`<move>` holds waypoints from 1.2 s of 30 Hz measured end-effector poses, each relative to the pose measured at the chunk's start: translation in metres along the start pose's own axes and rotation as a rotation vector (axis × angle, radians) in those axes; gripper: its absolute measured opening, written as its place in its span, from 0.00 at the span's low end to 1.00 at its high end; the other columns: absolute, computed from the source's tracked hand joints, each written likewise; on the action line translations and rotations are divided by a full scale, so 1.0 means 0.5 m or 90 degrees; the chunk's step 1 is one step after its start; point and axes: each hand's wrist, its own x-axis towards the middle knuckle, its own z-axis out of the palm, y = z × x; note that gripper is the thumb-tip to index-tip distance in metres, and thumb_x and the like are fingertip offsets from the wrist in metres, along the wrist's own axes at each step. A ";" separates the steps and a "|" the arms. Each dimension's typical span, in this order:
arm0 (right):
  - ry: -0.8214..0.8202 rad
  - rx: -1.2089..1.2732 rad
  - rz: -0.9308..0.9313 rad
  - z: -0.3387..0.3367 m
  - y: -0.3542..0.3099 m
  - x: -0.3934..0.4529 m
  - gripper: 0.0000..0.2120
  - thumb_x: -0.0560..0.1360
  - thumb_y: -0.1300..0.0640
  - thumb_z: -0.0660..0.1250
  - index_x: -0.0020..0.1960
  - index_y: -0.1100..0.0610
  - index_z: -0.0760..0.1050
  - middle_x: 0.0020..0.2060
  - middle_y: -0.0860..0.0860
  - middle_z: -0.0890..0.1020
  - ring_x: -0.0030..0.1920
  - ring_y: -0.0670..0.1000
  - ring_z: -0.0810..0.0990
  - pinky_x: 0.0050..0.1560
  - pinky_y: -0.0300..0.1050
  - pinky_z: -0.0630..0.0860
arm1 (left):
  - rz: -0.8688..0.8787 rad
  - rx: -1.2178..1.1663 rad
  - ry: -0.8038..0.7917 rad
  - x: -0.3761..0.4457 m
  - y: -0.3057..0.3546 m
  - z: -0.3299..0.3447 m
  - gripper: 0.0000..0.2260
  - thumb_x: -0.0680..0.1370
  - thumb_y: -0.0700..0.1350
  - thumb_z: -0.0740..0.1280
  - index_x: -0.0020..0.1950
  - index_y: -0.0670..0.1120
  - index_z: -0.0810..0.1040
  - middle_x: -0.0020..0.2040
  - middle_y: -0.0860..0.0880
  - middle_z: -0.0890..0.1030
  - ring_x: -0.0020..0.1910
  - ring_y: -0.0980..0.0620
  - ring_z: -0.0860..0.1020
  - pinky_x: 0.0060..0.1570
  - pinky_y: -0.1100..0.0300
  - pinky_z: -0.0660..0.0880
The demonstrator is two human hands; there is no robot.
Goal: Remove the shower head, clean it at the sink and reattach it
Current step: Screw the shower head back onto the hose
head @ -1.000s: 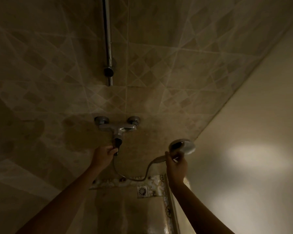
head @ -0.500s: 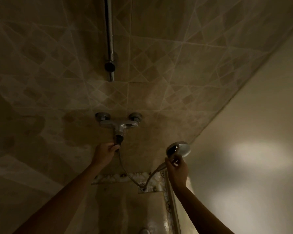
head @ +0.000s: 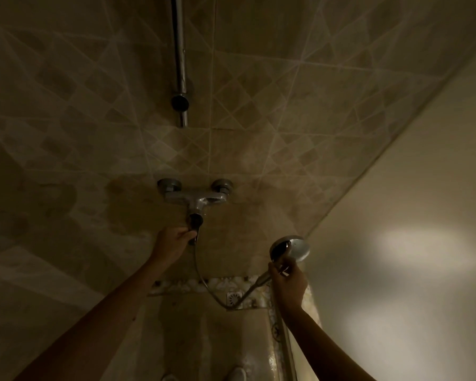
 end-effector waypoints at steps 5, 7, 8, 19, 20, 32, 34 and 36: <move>0.004 -0.006 -0.007 -0.001 0.008 0.004 0.12 0.75 0.60 0.76 0.58 0.58 0.82 0.45 0.51 0.85 0.43 0.40 0.80 0.38 0.32 0.70 | -0.007 -0.028 0.000 0.001 -0.006 0.006 0.15 0.79 0.45 0.70 0.39 0.33 0.81 0.33 0.35 0.78 0.34 0.48 0.73 0.37 0.57 0.64; 0.003 -0.001 -0.001 0.000 0.011 0.005 0.13 0.75 0.60 0.75 0.58 0.59 0.81 0.46 0.52 0.85 0.44 0.44 0.82 0.39 0.31 0.70 | -0.007 -0.033 0.011 -0.001 -0.007 0.007 0.13 0.79 0.45 0.70 0.41 0.36 0.84 0.36 0.33 0.81 0.35 0.48 0.75 0.37 0.58 0.65; 0.004 -0.001 0.002 0.001 0.013 0.005 0.13 0.75 0.60 0.75 0.59 0.59 0.81 0.46 0.52 0.85 0.45 0.44 0.82 0.39 0.30 0.69 | -0.003 -0.027 0.018 -0.003 -0.007 0.007 0.12 0.79 0.45 0.70 0.41 0.38 0.85 0.37 0.34 0.82 0.35 0.48 0.75 0.37 0.58 0.65; -0.010 0.004 0.009 0.013 0.017 0.026 0.08 0.75 0.57 0.75 0.54 0.53 0.81 0.39 0.41 0.83 0.41 0.37 0.80 0.37 0.29 0.69 | 0.165 0.117 0.104 0.020 -0.051 0.024 0.09 0.76 0.42 0.74 0.39 0.39 0.85 0.30 0.41 0.82 0.29 0.50 0.76 0.28 0.67 0.65; -0.008 0.004 0.009 0.015 0.019 0.027 0.08 0.75 0.57 0.75 0.53 0.52 0.82 0.39 0.41 0.83 0.41 0.36 0.80 0.36 0.27 0.69 | 0.180 0.136 0.102 0.027 -0.058 0.022 0.08 0.76 0.42 0.75 0.37 0.41 0.85 0.29 0.44 0.81 0.28 0.52 0.75 0.28 0.72 0.62; -0.019 -0.004 0.029 0.012 0.053 0.008 0.10 0.74 0.61 0.76 0.48 0.47 0.80 0.39 0.42 0.83 0.41 0.24 0.77 0.36 0.17 0.68 | 0.185 0.187 0.139 0.031 -0.068 0.036 0.09 0.75 0.45 0.75 0.37 0.43 0.85 0.29 0.45 0.82 0.26 0.55 0.72 0.27 0.71 0.59; -0.018 -0.011 0.028 0.010 0.047 0.006 0.10 0.74 0.61 0.76 0.49 0.47 0.81 0.41 0.44 0.83 0.41 0.26 0.78 0.37 0.17 0.68 | 0.179 0.185 0.147 0.029 -0.065 0.038 0.10 0.75 0.45 0.75 0.37 0.42 0.85 0.29 0.44 0.81 0.26 0.52 0.73 0.26 0.66 0.60; -0.013 -0.014 0.026 0.006 0.041 0.005 0.10 0.74 0.60 0.76 0.50 0.48 0.81 0.41 0.44 0.84 0.40 0.29 0.79 0.38 0.17 0.68 | 0.167 0.181 0.144 0.023 -0.060 0.044 0.11 0.76 0.45 0.74 0.36 0.41 0.83 0.29 0.44 0.80 0.26 0.51 0.73 0.26 0.65 0.60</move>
